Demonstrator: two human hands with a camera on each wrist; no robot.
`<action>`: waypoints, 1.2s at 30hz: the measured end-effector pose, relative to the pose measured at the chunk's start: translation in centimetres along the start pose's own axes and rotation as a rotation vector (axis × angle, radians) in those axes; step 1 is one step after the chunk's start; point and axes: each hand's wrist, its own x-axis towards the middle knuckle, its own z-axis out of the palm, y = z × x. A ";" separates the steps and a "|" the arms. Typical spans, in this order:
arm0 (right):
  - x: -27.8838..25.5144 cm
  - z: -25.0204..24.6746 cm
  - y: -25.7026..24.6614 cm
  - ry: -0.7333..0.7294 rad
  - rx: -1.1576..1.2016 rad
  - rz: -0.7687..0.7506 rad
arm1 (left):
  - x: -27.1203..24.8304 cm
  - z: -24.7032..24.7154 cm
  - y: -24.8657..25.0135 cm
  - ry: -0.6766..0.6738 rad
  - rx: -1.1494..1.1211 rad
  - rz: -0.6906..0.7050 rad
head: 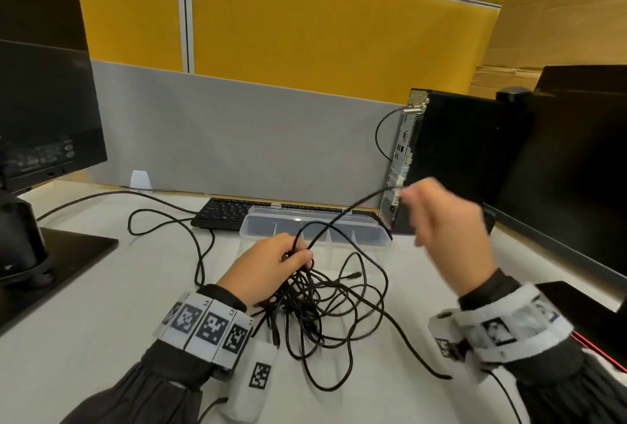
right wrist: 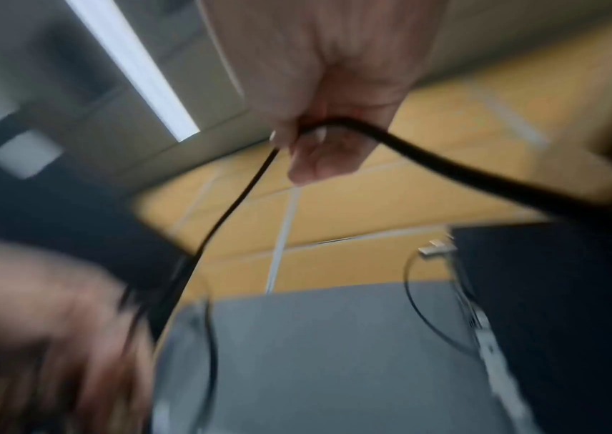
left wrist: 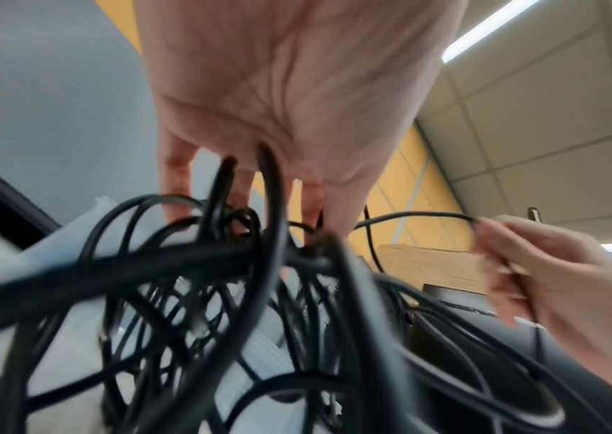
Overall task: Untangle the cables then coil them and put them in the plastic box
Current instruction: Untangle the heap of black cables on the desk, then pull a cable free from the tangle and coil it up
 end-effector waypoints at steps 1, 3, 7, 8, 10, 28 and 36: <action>0.4 -0.9 0.9 0.082 0.170 0.154 | 0.0 -0.1 -0.2 -0.006 -0.011 -0.011; 1.0 -2.7 2.9 0.240 0.404 0.415 | 0.0 -0.2 -0.5 -0.006 -0.027 -0.021; 1.1 -5.2 7.6 0.621 0.587 0.743 | 0.1 -0.3 -0.9 -0.009 -0.015 -0.056; 0.9 -5.3 8.1 0.575 0.498 0.726 | 0.0 -0.4 -1.0 0.001 -0.028 -0.066; 0.2 -5.0 8.2 0.332 0.303 0.669 | 0.0 -0.4 -1.0 0.021 -0.051 -0.072; -3.9 2.1 -5.7 -0.877 -0.241 -0.148 | -0.4 -0.6 -1.3 0.062 -0.060 -0.068; -0.3 0.0 -3.8 -0.644 0.419 0.323 | -1.8 -3.4 1.6 0.282 -0.129 0.077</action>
